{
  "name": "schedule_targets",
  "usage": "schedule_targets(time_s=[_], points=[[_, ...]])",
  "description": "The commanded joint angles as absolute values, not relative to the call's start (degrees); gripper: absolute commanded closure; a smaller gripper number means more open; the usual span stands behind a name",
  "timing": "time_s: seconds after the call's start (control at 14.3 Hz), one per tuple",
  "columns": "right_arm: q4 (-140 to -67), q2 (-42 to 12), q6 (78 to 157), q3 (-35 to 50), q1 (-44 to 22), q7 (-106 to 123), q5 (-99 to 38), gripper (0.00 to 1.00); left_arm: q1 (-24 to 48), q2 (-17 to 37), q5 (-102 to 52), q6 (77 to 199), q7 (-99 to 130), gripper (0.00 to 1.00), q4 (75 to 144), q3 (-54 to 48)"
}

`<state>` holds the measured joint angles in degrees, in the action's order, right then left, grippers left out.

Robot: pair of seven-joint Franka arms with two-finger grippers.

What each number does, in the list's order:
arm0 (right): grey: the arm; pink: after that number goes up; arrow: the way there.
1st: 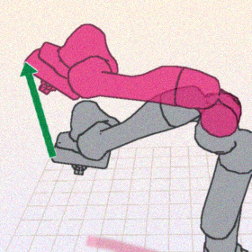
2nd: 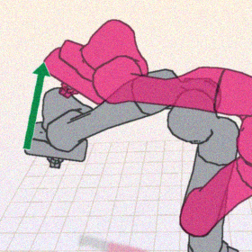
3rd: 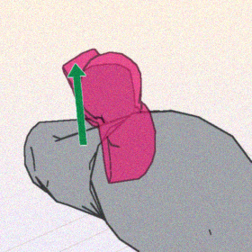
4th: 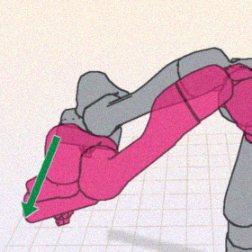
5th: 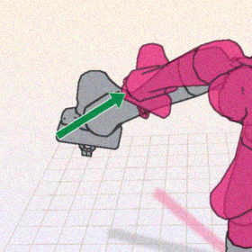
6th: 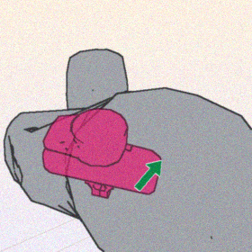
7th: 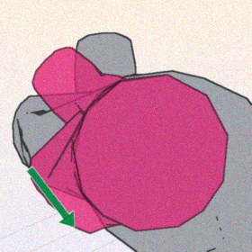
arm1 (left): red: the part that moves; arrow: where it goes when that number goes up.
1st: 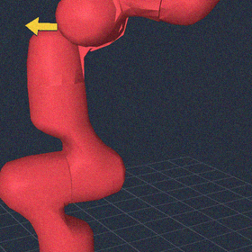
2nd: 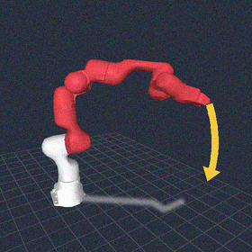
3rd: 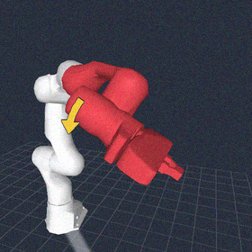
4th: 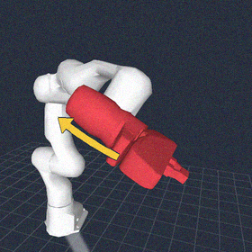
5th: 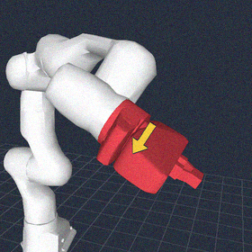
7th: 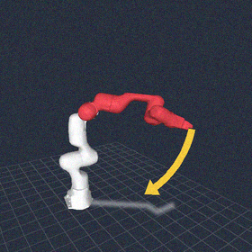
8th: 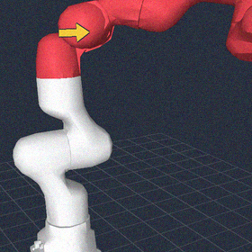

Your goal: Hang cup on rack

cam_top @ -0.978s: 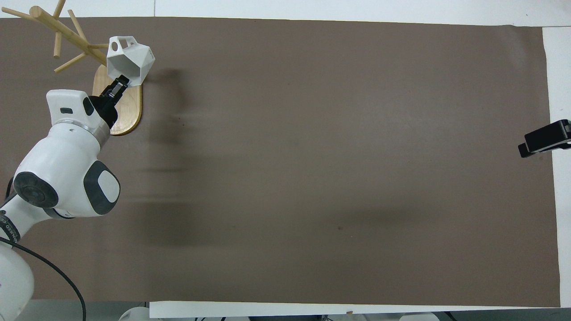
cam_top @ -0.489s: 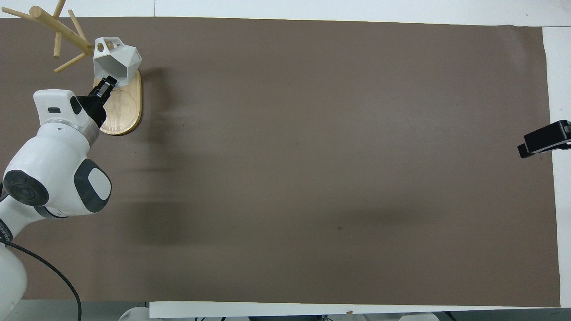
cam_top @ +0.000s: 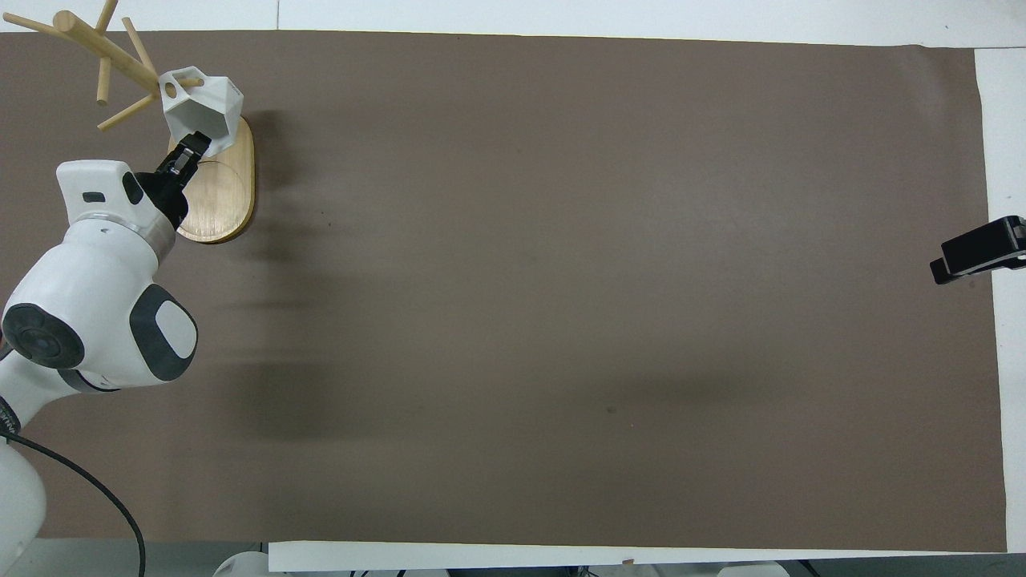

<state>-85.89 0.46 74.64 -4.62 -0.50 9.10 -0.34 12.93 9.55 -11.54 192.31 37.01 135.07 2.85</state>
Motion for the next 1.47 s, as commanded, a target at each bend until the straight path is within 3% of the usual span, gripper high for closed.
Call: schedule_targets(time_s=[0.0,0.35,0.56,0.84,1.12,1.26,1.4], points=[[-87.54,1.85,74.88,-4.92,-1.05,8.7,0.44,0.0,12.83,7.22,-12.3,184.78,37.09,0.01,134.82,2.81],[-87.54,1.85,74.97,-4.92,-1.05,8.7,0.44,0.0,12.57,-2.7,-12.3,164.05,36.57,0.01,134.56,3.16],[-87.54,1.85,74.88,-4.92,-1.05,8.7,0.44,0.0,11.08,-6.94,-11.51,141.16,30.97,0.01,127.91,3.16],[-87.54,1.85,74.97,-4.92,-1.05,8.7,0.44,0.0,8.62,-5.55,-2.67,114.58,24.79,0.01,111.49,2.99],[-87.54,1.85,74.88,-4.92,-1.05,8.7,0.44,0.0,8.44,0.33,-0.09,90.06,10.95,0.01,92.42,3.16],[-87.54,1.85,74.97,-4.92,-1.14,8.53,0.53,0.0,7.83,1.93,0.0,82.82,1.1,0.01,88.17,3.25],[-87.54,1.85,74.97,-4.92,-0.88,8.44,0.53,0.0,7.73,1.41,-0.09,82.61,0.18,0.0,88.94,3.25]])
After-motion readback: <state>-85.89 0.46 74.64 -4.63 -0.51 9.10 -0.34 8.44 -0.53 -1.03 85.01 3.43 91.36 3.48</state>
